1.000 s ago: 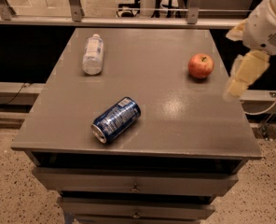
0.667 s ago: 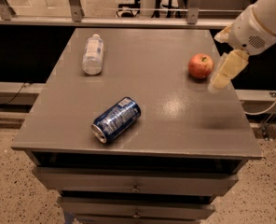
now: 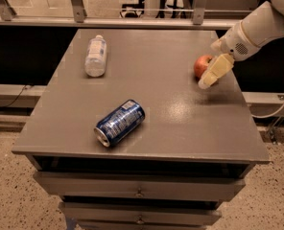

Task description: Move apple near pepsi can

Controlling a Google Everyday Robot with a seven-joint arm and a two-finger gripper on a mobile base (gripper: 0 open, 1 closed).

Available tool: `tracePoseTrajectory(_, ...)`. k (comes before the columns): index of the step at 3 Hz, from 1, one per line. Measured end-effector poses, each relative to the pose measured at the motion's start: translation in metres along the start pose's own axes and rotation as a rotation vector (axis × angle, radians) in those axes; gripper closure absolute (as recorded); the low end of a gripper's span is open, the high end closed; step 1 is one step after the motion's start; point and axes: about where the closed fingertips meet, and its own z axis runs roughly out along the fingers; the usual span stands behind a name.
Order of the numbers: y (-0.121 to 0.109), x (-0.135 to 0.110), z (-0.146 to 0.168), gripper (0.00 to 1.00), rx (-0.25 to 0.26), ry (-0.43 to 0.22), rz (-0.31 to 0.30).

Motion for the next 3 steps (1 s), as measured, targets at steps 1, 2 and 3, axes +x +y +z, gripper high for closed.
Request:
tracePoseTrajectory(1,-0.0214,0.0025,0.0131,0.00,0.002,-0.028,0.054)
tracePoseTrajectory(2,-0.0293,0.0002,0.0191,0.15,-0.025,-0.029,0.116)
tracePoseTrajectory(3,-0.0276,0.0007,0.0146,0.37,-0.048,-0.017,0.158)
